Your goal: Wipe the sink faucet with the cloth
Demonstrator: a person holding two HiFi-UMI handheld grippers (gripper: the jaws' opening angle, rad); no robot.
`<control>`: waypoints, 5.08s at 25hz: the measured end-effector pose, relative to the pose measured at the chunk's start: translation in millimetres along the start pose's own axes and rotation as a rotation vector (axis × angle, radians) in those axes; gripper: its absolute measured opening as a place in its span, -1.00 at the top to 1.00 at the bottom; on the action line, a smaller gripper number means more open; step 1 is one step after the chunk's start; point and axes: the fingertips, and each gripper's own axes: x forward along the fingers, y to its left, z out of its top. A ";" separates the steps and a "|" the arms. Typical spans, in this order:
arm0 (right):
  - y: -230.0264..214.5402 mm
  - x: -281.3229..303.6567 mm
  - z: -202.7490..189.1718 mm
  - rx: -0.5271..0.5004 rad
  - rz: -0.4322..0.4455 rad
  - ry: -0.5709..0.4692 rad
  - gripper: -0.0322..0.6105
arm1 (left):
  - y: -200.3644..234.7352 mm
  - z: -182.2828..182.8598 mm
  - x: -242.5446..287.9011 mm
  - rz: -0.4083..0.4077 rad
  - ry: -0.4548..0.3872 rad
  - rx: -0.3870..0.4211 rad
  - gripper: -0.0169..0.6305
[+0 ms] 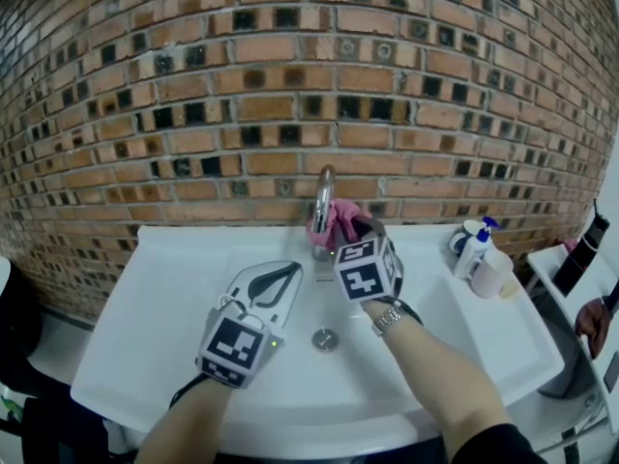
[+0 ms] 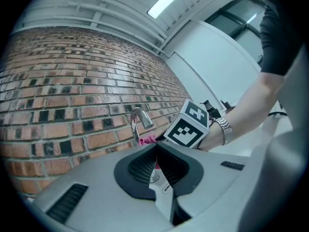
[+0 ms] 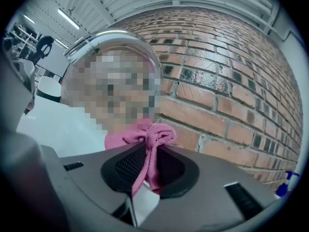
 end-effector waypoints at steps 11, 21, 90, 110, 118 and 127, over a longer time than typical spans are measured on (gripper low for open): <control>12.7 -3.1 -28.0 0.011 0.035 0.049 0.66 | -1.7 2.1 0.2 0.008 -0.001 -0.015 0.92; 30.3 -7.1 -41.1 -0.013 0.088 0.083 0.66 | -1.7 1.6 -0.1 0.010 -0.001 -0.017 0.92; -73.5 -26.6 -17.9 -0.007 -0.087 0.024 0.68 | -1.5 -8.2 1.7 0.001 0.028 0.012 0.92; -47.1 -114.5 9.3 0.093 -0.016 -0.103 0.67 | -7.2 -15.8 -5.0 0.018 0.090 -0.023 0.92; -25.1 -161.0 25.6 0.153 0.054 -0.193 0.67 | -28.0 16.3 -13.3 0.007 0.074 -0.021 0.92; 16.4 -212.7 15.8 0.202 0.152 -0.243 0.68 | -61.5 24.5 -37.5 -0.005 0.027 -0.186 0.92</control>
